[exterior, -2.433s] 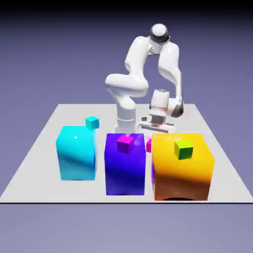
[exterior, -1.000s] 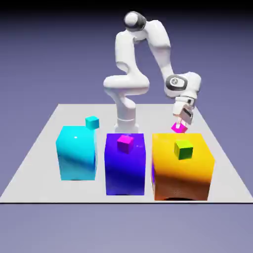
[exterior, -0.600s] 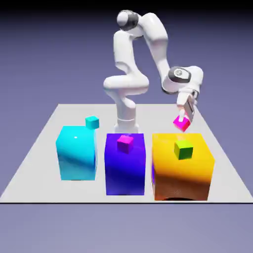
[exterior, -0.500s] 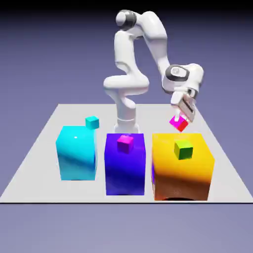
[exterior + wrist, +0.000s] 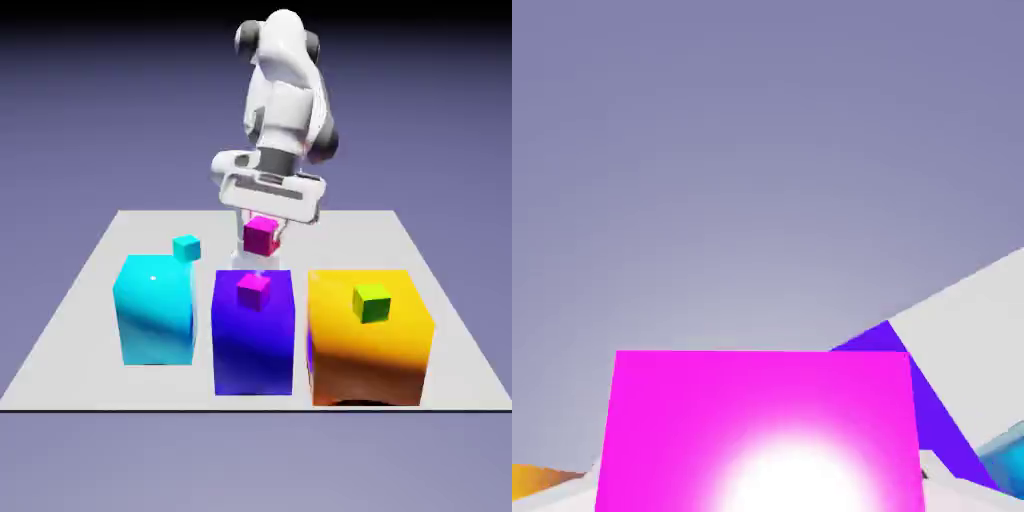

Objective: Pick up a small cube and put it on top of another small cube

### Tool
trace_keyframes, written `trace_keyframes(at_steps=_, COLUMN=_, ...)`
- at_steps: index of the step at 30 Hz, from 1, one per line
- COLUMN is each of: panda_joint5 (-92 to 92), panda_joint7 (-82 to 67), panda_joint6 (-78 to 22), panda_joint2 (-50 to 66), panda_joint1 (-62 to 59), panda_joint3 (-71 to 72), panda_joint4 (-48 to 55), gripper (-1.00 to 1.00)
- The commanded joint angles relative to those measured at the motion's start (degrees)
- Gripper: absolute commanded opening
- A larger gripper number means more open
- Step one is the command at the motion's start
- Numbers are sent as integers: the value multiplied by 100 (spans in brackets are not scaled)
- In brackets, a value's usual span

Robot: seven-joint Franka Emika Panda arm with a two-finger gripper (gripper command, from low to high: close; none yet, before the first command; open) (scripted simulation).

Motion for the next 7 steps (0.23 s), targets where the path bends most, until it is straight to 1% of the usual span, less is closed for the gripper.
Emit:
trace_keyframes(at_steps=1, panda_joint5=-153, panda_joint7=122, panda_joint6=246, panda_joint2=204, panda_joint1=-101, panda_joint3=69, panda_joint4=-53, gripper=-100)
trace_keyframes(at_steps=4, panda_joint5=-511, panda_joint7=409, panda_joint6=861, panda_joint2=709, panda_joint1=-349, panda_joint3=238, panda_joint4=-184, gripper=-100)
trace_keyframes(at_steps=5, panda_joint5=-511, panda_joint7=409, panda_joint6=861, panda_joint2=709, panda_joint1=-349, panda_joint3=238, panda_joint4=-184, gripper=100)
trace_keyframes(at_steps=6, panda_joint5=-511, panda_joint7=409, panda_joint6=861, panda_joint2=709, panda_joint1=-349, panda_joint3=238, panda_joint4=-184, gripper=100)
trace_keyframes(at_steps=7, panda_joint5=-367, panda_joint7=293, panda_joint6=613, panda_joint2=505, panda_joint1=-249, panda_joint3=170, panda_joint4=-131, gripper=100)
